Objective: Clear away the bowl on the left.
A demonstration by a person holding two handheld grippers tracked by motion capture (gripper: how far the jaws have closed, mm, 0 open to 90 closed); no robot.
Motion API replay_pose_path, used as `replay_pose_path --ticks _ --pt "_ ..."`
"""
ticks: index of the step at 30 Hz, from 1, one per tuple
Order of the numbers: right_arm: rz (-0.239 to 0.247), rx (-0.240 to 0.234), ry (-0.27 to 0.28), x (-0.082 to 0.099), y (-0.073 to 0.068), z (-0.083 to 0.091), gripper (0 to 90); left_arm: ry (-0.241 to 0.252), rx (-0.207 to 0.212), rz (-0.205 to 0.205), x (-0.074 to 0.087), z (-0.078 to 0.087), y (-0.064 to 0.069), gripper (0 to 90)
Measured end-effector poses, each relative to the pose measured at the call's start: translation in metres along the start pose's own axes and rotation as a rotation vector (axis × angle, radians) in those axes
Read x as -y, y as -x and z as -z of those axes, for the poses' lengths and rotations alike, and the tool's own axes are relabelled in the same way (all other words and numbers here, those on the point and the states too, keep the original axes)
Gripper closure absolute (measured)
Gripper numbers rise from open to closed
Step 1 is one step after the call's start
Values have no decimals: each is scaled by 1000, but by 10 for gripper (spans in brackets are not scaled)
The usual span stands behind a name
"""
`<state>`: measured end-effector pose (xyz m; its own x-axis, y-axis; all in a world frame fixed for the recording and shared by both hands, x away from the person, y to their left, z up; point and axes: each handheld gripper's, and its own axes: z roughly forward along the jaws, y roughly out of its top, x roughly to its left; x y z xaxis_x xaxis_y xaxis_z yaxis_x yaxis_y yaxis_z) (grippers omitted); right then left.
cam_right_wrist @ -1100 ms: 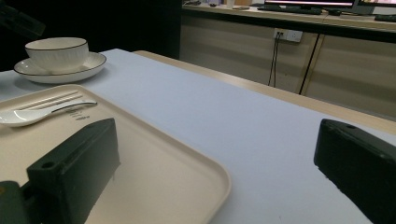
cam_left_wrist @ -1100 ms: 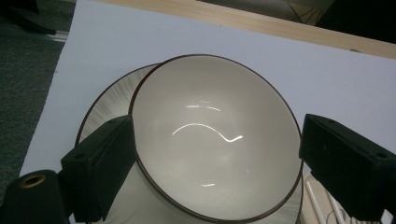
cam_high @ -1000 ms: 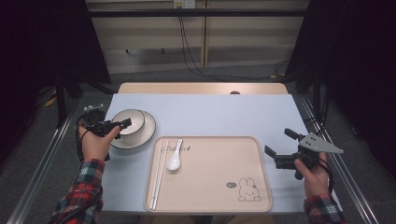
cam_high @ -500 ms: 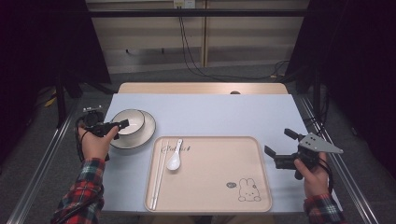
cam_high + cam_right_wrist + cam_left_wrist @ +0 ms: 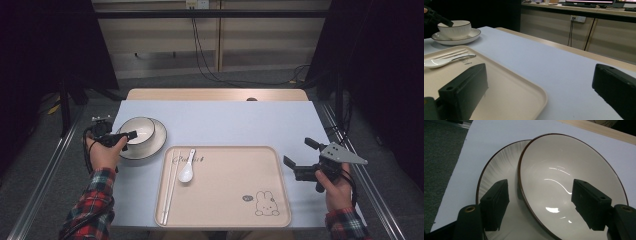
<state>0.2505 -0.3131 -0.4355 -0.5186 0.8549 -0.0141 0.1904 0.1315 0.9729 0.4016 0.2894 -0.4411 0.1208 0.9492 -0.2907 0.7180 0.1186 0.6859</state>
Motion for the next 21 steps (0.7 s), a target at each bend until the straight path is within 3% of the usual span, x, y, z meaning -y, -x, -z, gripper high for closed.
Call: replay_pose_path --ticks 15,16,21 --pt "-2 -3 3 0 1 0 0 -22 -26 26 2 -6 -2 505" --pt "-3 -2 3 0 1 1 0 -18 -26 46 2 -7 -1 508" --pt "-1 -2 5 0 1 1 0 -29 -36 60 1 -7 -4 573"
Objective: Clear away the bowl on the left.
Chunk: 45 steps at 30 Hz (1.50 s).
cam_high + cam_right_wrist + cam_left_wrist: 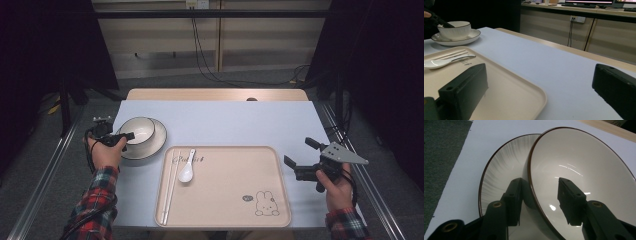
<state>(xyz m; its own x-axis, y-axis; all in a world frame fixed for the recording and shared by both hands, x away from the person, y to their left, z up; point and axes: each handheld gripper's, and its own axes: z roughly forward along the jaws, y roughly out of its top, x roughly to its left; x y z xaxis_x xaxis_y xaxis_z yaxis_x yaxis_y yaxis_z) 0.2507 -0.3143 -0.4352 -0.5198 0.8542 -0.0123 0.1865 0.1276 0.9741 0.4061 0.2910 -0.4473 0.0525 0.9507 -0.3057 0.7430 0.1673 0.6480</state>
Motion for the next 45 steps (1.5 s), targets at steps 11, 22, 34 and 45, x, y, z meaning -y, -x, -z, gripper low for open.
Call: replay_pose_path --ticks 11,22,34,45 --pt "-2 1 -5 0 1 0 0 8 -6 51 2 -7 -1 705" --pt "-7 7 -7 1 2 0 0 -21 0 66 -2 -10 6 800" --pt "-5 5 -7 1 1 0 0 -41 31 50 -1 -2 9 828" --pt "-4 5 -10 1 1 0 0 -56 107 18 -9 10 30 828"
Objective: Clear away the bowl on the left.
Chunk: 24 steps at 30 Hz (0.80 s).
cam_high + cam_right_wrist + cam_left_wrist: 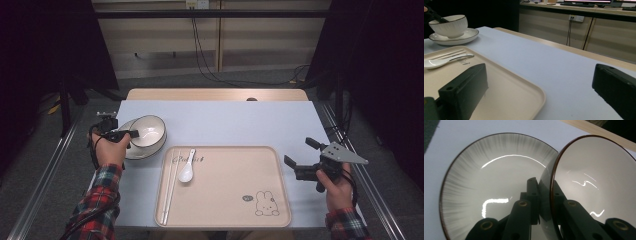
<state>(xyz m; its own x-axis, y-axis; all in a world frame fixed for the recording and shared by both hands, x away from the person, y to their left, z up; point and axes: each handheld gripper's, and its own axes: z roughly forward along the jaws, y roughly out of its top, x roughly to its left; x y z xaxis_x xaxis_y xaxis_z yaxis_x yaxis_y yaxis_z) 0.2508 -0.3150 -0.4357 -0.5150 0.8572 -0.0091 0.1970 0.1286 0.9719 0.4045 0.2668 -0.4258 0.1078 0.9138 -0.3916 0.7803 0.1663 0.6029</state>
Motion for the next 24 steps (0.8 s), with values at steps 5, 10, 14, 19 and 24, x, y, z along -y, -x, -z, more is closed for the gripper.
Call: replay_pose_path --ticks 5,10,14,19,24 --pt "0 4 2 0 0 0 0 -29 32 -21 0 2 12 828" --pt "3 3 5 0 0 0 0 -39 70 -46 1 3 23 828" --pt "1 4 3 0 0 0 0 -59 98 -88 2 6 33 828" --pt "3 -1 3 0 0 0 0 -67 131 -123 4 7 46 828" --pt "0 3 4 0 0 0 0 -68 162 -160 8 8 60 828"
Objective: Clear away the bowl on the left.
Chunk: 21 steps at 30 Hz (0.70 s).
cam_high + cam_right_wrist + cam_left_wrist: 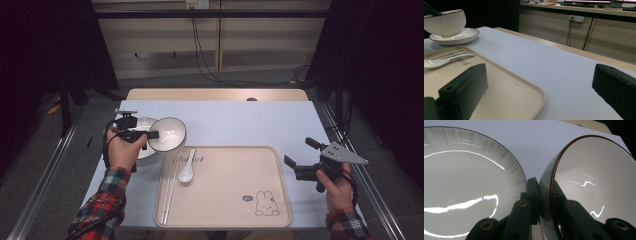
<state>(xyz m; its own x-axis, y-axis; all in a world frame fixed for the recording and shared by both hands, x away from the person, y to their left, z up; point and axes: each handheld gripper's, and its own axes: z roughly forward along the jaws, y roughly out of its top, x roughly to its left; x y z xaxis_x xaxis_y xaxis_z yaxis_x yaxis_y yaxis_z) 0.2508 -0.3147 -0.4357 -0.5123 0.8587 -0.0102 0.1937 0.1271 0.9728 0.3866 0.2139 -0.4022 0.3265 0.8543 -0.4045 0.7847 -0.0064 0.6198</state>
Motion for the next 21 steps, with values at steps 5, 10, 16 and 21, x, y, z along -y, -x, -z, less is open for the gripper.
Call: replay_pose_path --ticks 5,10,16,21 --pt "3 0 2 0 1 0 0 0 39 -31 4 -2 14 828" --pt "2 -3 3 0 0 -1 0 -3 73 -58 6 -3 27 828" --pt "3 -4 0 0 0 0 0 -26 103 -100 12 -6 41 828" --pt "2 -5 5 0 1 0 0 -37 125 -131 17 -6 50 828"
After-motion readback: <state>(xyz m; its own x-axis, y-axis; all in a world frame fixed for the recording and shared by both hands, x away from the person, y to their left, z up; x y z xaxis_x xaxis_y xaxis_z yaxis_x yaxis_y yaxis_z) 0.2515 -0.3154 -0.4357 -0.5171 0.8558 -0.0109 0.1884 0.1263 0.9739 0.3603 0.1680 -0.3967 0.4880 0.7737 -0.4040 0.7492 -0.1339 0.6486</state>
